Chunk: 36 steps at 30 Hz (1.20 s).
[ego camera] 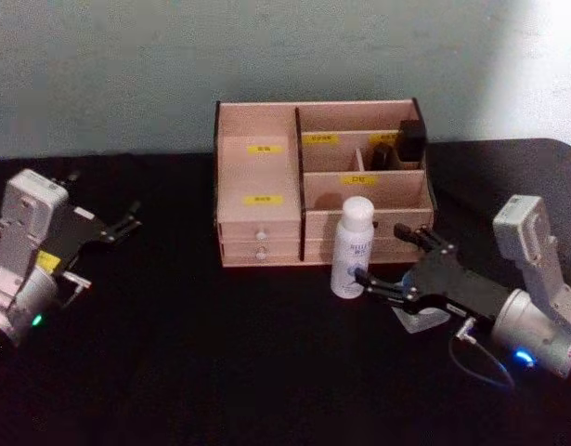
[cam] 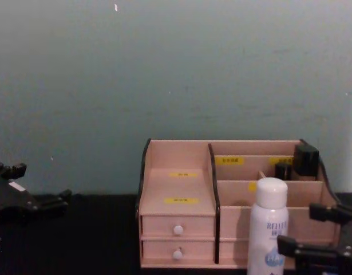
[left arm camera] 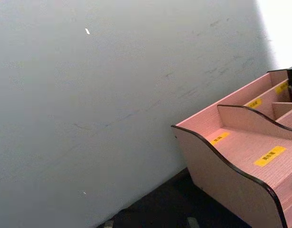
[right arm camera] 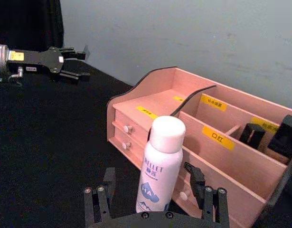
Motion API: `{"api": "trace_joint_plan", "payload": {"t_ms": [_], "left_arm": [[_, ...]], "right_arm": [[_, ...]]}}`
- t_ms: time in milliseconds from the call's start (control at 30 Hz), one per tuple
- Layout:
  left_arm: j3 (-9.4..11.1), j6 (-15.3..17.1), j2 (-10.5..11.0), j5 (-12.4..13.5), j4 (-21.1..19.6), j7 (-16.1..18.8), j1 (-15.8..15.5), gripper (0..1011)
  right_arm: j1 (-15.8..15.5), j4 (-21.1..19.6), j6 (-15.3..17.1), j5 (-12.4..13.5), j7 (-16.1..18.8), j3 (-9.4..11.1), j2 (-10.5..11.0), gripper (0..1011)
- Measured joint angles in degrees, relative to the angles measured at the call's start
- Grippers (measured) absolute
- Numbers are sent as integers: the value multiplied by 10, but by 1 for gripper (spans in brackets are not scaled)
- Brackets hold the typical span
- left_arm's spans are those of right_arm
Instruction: Pick up the facial cleanser and watermelon frost from the table and place them into the tiered storage box.
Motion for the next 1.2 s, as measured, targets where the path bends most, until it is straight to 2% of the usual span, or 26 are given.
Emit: {"api": "trace_joint_plan", "payload": {"t_ms": [333, 667, 1200], "left_arm": [[0, 0, 0, 0, 0, 0, 0, 1001], [0, 0, 0, 0, 0, 0, 0, 1001], [0, 0, 0, 0, 0, 0, 0, 1001]], "right_arm": [[25, 37, 7, -13, 14, -5, -33, 1003], [47, 73, 16, -18, 19, 3, -66, 1002], [71, 110, 27, -26, 31, 9, -94, 1002]]}}
